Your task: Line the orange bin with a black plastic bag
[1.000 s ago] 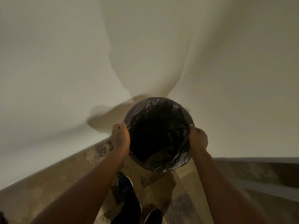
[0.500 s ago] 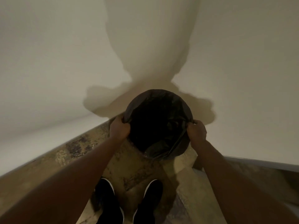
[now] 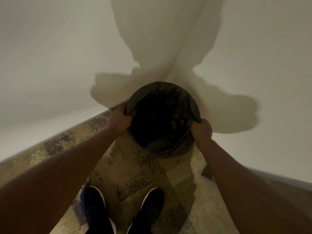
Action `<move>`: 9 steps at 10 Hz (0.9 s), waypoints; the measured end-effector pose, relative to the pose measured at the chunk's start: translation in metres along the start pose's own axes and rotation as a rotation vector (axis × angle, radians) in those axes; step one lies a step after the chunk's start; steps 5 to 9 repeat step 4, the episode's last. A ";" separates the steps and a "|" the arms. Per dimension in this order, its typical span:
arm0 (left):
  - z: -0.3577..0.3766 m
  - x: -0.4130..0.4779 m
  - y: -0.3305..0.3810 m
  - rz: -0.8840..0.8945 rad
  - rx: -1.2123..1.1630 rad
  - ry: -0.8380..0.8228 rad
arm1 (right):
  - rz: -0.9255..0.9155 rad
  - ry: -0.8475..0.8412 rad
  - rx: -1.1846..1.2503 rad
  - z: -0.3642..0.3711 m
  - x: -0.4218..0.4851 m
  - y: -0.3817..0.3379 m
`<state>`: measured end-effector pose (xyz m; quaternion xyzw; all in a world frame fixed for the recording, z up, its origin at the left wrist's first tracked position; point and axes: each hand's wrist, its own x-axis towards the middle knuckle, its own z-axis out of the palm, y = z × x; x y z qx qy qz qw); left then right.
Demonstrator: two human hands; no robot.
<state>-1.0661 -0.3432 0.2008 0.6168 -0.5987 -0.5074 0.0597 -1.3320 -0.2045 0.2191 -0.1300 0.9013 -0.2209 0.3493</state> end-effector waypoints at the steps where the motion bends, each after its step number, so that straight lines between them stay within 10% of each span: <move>1: 0.000 0.001 0.004 0.016 0.012 -0.047 | 0.021 -0.006 -0.026 0.000 0.005 0.002; 9: -0.026 -0.018 0.022 0.017 0.115 0.039 | -0.085 0.010 -0.220 -0.016 -0.024 -0.024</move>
